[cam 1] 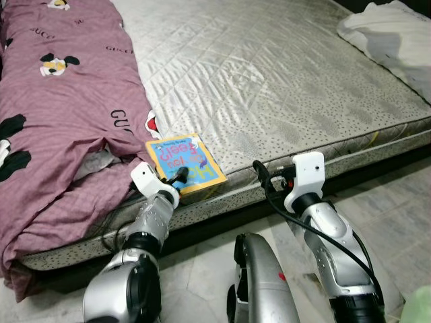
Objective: Clean up the room
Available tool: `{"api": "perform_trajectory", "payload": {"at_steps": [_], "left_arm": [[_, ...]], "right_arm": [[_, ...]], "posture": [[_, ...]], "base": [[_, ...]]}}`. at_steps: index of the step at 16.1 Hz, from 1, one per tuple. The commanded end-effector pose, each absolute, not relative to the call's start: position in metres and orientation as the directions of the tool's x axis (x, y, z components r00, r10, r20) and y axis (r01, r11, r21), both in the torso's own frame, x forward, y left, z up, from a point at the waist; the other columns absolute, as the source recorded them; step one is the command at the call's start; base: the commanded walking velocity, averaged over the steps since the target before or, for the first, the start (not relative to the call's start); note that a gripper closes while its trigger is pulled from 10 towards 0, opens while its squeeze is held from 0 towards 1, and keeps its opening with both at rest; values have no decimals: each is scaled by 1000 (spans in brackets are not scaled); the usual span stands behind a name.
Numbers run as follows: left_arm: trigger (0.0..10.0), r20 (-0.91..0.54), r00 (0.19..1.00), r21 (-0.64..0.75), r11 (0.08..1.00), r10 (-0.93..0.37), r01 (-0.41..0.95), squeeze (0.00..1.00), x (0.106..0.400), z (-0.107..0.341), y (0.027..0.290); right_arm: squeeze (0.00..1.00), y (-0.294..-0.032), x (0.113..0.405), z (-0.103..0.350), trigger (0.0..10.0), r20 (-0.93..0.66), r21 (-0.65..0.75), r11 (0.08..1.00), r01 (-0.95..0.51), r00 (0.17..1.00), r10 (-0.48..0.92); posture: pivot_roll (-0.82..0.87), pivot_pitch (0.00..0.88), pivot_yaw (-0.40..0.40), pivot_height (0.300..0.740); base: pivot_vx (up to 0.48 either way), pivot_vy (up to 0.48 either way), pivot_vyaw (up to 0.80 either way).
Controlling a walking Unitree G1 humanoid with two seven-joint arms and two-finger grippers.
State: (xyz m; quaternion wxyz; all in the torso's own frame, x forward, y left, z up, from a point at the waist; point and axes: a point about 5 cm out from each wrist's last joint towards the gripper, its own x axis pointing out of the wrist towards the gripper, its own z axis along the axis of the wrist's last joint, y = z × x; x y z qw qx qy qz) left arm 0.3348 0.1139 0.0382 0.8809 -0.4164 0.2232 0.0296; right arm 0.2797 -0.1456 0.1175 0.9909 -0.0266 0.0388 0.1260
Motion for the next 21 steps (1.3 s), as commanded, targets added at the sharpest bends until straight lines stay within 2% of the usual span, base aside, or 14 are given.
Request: {"api": "perform_trajectory", "payload": {"at_steps": [1,11,21], "left_arm": [[0,-416,896,-756,606,-154,-247,0,336,38,112],[0,-404,897,-791,562,-179,-243,0,343,44,113],[0,-385,908,-777,588,-164,-223,0,350,52,117]], "right_arm": [[0,-150,282,118,10000,-77,-54,971,-231,971,227],[0,-147,296,120,10000,-45,-66,970,-232,972,230],[0,-142,313,120,10000,-20,-76,964,-256,967,256]], "posture": [[-152,44,-89,534],[-131,0,-85,534],[-112,0,-85,534]], "base": [[0,0,0],[0,0,0],[0,0,0]]}}
